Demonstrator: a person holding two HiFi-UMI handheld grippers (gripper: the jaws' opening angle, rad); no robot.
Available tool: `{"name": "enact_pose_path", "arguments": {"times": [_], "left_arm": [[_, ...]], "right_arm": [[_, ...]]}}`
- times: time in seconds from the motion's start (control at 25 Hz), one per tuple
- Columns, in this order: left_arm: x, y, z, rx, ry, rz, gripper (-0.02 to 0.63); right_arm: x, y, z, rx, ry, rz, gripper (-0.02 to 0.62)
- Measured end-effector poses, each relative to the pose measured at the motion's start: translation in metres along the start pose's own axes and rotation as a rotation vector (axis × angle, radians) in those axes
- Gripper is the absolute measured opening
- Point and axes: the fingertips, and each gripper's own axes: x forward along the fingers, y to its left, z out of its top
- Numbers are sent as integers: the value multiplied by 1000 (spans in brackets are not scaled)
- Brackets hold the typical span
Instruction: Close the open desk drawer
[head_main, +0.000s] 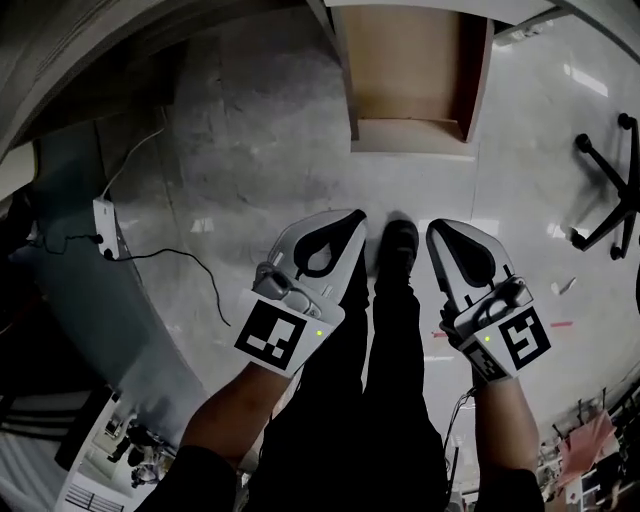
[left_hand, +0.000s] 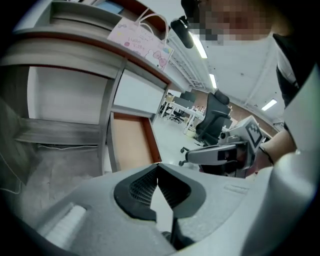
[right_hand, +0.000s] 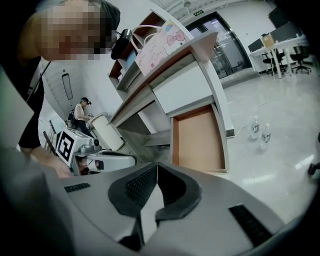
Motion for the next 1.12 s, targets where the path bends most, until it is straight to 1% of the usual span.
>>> {"name": "enact_pose_path", "arguments": {"times": [0.08,0.16,0.24,0.32,0.44,0.6,0.64,0.76,0.84,1.0,1.12], "left_arm": [[14,5,-17,6,28,1,8],[24,13,-28,20,47,23,8],[37,23,-32,44,35,51,8],[49,32,-34,51,20,63,8],[63,40,-41,59,31,57,8],[80,39,-57,124,65,30,8],[84,38,-64,127,80,25,8],[95,39,-80,85,115,19,8],[102,44,-86,54,121,28,8],[117,59,-89,-15,113,66,8],[122,63,-91,-65,103,74,8]], "right_arm": [[10,-16,-12,24,-3,-17,14],[20,-28,-19,58,-14,-25,14],[30,-41,-22,84,-35,-25,14],[36,-55,-29,81,-27,-37,14],[44,-67,-38,92,-8,-51,14],[56,-78,-54,87,46,-56,14],[58,-82,-58,81,66,-63,14],[66,-91,-71,59,113,-80,14],[71,-98,-76,56,128,-91,14],[79,-109,-80,71,111,-107,14],[79,-113,-80,98,84,-122,18]]}}
